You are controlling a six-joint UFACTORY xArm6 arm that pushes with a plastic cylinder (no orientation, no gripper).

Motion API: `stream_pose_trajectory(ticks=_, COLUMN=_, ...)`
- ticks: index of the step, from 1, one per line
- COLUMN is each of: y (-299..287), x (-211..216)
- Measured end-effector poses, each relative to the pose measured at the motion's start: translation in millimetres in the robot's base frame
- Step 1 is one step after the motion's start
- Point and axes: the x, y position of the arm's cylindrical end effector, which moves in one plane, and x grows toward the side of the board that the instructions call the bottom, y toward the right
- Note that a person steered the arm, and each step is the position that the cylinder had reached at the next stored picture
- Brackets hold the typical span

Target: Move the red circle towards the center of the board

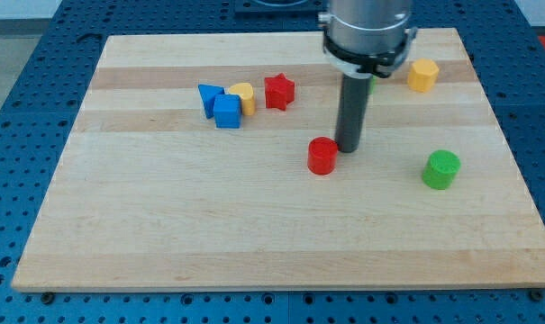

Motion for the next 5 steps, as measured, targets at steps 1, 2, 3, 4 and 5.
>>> stream_pose_trajectory(ticks=1, y=10.1, x=14.3)
stream_pose_trajectory(ticks=2, y=2.6, x=37.0)
stream_pose_trajectory(ticks=3, y=-30.0, x=52.9)
stream_pose_trajectory(ticks=4, y=-53.8, x=36.4)
stream_pose_trajectory(ticks=5, y=-76.1, x=4.4)
